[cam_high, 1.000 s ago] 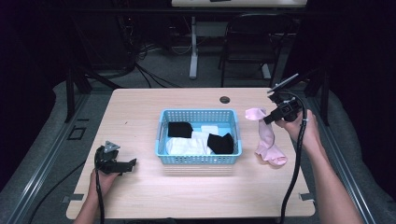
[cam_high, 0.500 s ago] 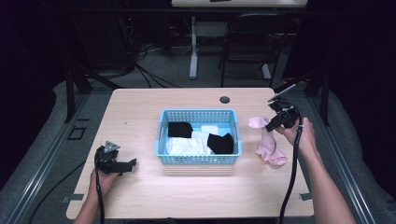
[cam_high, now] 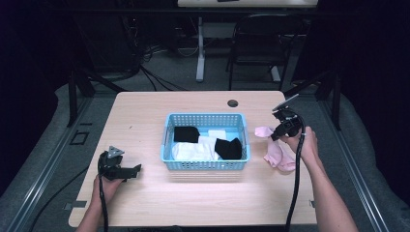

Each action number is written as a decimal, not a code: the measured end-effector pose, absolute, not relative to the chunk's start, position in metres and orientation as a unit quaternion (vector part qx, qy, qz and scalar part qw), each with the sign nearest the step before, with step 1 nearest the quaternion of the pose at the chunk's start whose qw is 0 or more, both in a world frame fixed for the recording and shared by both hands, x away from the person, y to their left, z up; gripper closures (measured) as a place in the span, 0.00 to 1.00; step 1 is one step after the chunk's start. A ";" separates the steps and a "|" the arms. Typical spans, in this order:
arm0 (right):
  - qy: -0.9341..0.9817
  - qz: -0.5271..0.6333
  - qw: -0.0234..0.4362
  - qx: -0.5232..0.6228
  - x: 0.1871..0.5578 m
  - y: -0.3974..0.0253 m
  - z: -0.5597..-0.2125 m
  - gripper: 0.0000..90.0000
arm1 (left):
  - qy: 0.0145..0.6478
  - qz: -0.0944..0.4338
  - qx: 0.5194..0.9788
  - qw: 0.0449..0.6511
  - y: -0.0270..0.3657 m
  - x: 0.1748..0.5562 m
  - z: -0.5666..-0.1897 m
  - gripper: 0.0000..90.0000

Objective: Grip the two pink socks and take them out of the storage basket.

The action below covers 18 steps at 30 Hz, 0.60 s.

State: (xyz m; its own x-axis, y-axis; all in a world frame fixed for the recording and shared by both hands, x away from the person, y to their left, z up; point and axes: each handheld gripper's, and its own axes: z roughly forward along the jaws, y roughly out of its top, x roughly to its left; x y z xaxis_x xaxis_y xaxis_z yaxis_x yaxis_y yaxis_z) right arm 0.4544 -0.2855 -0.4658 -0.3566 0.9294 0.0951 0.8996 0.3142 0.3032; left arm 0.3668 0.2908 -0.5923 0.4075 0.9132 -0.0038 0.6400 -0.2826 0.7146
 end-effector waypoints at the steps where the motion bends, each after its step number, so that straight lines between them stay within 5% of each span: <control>1: 0.812 0.145 0.046 0.564 0.456 -0.286 -0.468 0.96 | 0.502 0.209 0.773 0.326 0.291 0.367 -0.592 0.02; 14: 0.797 0.134 0.036 0.588 0.462 -0.296 -0.498 0.93 | 0.502 0.209 0.773 0.326 0.291 0.367 -0.592 0.02; 18: 0.800 0.129 0.034 0.584 0.461 -0.298 -0.501 0.82 | 0.502 0.209 0.773 0.326 0.291 0.367 -0.592 0.02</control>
